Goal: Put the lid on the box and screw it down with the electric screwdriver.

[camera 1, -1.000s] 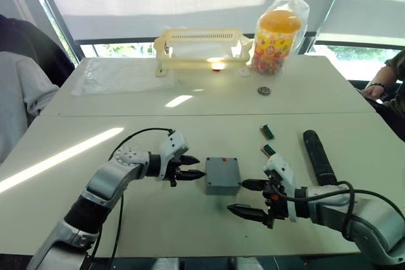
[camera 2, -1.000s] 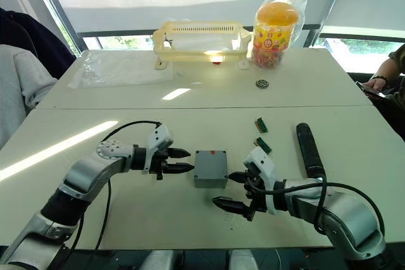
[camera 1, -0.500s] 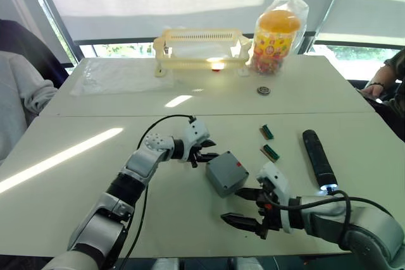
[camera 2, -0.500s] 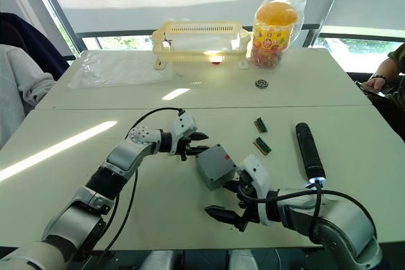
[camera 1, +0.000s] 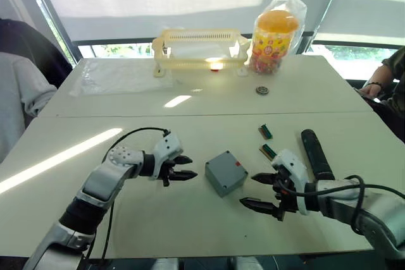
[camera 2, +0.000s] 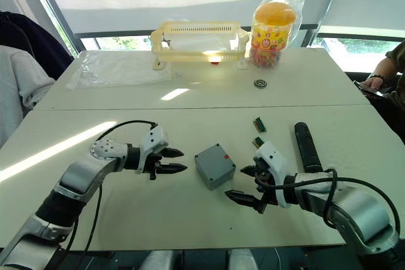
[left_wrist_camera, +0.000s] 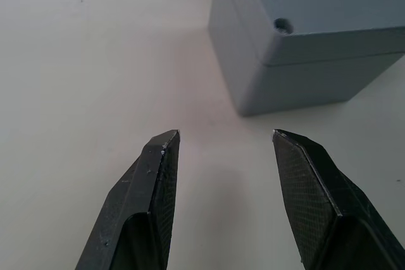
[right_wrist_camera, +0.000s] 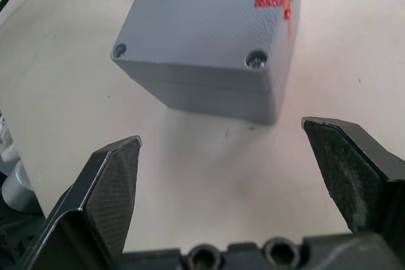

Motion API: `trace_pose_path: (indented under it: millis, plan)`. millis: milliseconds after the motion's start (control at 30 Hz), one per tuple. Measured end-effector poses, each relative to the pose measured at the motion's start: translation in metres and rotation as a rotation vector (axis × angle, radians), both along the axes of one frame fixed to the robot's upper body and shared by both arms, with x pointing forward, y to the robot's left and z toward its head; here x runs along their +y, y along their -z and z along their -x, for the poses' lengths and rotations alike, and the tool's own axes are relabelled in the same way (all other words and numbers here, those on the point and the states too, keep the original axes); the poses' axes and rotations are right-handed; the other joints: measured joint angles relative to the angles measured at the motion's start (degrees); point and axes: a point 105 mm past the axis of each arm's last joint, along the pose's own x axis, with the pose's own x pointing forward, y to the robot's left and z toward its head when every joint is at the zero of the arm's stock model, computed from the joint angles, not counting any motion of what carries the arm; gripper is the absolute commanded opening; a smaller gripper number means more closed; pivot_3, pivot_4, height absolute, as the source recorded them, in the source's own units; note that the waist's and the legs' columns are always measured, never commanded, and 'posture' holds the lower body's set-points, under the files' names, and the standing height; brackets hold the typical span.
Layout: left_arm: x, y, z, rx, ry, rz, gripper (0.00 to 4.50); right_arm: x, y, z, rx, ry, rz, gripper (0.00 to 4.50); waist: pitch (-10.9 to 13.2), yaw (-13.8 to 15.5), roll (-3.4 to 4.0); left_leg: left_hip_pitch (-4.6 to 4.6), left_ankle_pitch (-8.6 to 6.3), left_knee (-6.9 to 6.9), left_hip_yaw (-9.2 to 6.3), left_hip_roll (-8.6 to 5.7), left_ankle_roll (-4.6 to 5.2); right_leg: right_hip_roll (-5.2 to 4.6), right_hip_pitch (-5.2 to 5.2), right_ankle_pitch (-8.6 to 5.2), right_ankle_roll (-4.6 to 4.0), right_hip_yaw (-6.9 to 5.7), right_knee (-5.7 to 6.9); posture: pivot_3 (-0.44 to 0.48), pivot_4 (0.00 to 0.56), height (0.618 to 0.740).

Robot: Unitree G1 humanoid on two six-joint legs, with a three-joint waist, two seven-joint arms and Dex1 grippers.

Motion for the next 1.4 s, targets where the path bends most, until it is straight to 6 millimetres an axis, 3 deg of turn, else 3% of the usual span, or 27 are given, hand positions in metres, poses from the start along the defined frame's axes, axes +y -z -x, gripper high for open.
trace_pose_path:
  millis: [167, 333, 767, 867, 967, 1100, 1167, 1233, 1267, 1333, 1400]
  plan:
    - [-0.014, 0.006, 0.004, 0.012, 0.039, 0.005, 2.35, 0.003, 0.008, -0.005, -0.009, -0.054, 0.026, 4.46, 0.0, 0.0, 0.0, -0.01, 0.0, -0.02, 0.0, 0.0, 0.0, 0.01, -0.02, 0.01, 0.03, -0.01, 0.0, 0.0, 0.15, 0.74]
    - [-0.022, 0.016, -0.005, -0.01, 0.034, -0.015, 2.35, 0.009, 0.009, -0.003, -0.005, -0.081, 0.008, 4.46, 0.0, 0.0, 0.0, -0.01, 0.0, 0.0, -0.01, 0.0, 0.0, 0.03, -0.01, 0.01, 0.03, -0.01, 0.01, 0.0, 0.15, 0.74]
    - [-0.027, 0.017, -0.014, -0.023, -0.002, 0.007, 2.35, 0.014, 0.015, 0.008, 0.024, -0.052, 0.007, 4.46, 0.0, 0.0, 0.0, 0.0, 0.0, -0.01, -0.02, 0.0, 0.0, 0.02, -0.02, 0.02, 0.04, -0.01, 0.03, 0.0, 0.15, 0.74]
    - [-0.022, 0.012, -0.014, -0.031, -0.006, 0.005, 2.35, 0.004, 0.005, 0.01, 0.033, -0.025, 0.006, 4.46, 0.0, 0.1, 0.0, -0.02, 0.0, 0.0, -0.02, 0.0, 0.0, 0.01, -0.02, 0.02, 0.04, 0.0, 0.03, 0.0, 0.15, 0.74]
    - [-0.004, -0.002, -0.018, -0.056, -0.054, 0.015, 2.35, -0.018, -0.025, 0.005, 0.013, 0.041, -0.016, 4.46, 0.0, 0.0, -0.01, 0.01, 0.0, -0.01, -0.02, 0.01, 0.0, 0.01, -0.01, 0.02, 0.03, -0.01, 0.03, 0.0, 0.15, 0.74]
    - [0.007, -0.033, -0.018, -0.048, -0.078, 0.102, 2.35, -0.041, -0.09, -0.032, -0.237, 0.183, -0.171, 4.46, 0.0, -0.1, -0.02, 0.02, 0.0, -0.01, 0.0, 0.03, 0.0, 0.03, -0.02, 0.02, 0.04, -0.02, 0.04, 0.0, 0.15, 0.74]
    - [0.006, -0.051, -0.017, -0.06, -0.069, 0.135, 2.35, -0.053, -0.104, -0.053, -0.353, 0.262, -0.208, 4.46, 0.0, 0.0, -0.06, 0.02, 0.0, -0.01, -0.03, 0.02, 0.0, 0.03, 0.01, 0.02, 0.04, -0.06, 0.03, 0.0, 0.15, 0.74]
    - [0.006, -0.064, -0.014, -0.08, -0.053, 0.135, 2.35, -0.059, -0.092, -0.075, -0.402, 0.323, -0.197, 4.46, 0.0, -0.1, -0.08, 0.02, 0.0, -0.03, 0.01, 0.0, 0.0, 0.03, 0.02, 0.02, 0.05, -0.03, 0.02, 0.0, 0.15, 0.74]
    - [0.004, -0.068, -0.012, -0.086, -0.045, 0.141, 2.35, -0.062, -0.081, -0.088, -0.415, 0.361, -0.186, 4.23, 0.0, -0.2, -0.08, 0.01, 0.0, -0.02, 0.08, 0.0, 0.0, 0.02, -0.01, 0.02, 0.05, 0.03, 0.02, 0.0, 0.15, 0.74]
    - [-0.001, -0.075, -0.008, -0.096, -0.023, 0.149, 2.35, -0.068, -0.058, -0.111, -0.423, 0.423, -0.145, 3.68, 0.0, -0.3, -0.03, 0.0, 0.01, -0.03, 0.16, -0.02, -0.01, -0.01, -0.08, 0.08, 0.14, 0.12, 0.06, 0.0, 0.15, 0.74]
    - [-0.005, -0.08, -0.004, -0.104, -0.013, 0.151, 2.35, -0.075, -0.047, -0.13, -0.458, 0.469, -0.105, 2.64, 0.0, -0.4, 0.02, -0.03, 0.01, -0.06, 0.2, -0.02, -0.02, 0.0, -0.17, 0.09, 0.15, 0.15, 0.11, 0.0, 0.15, 0.74]
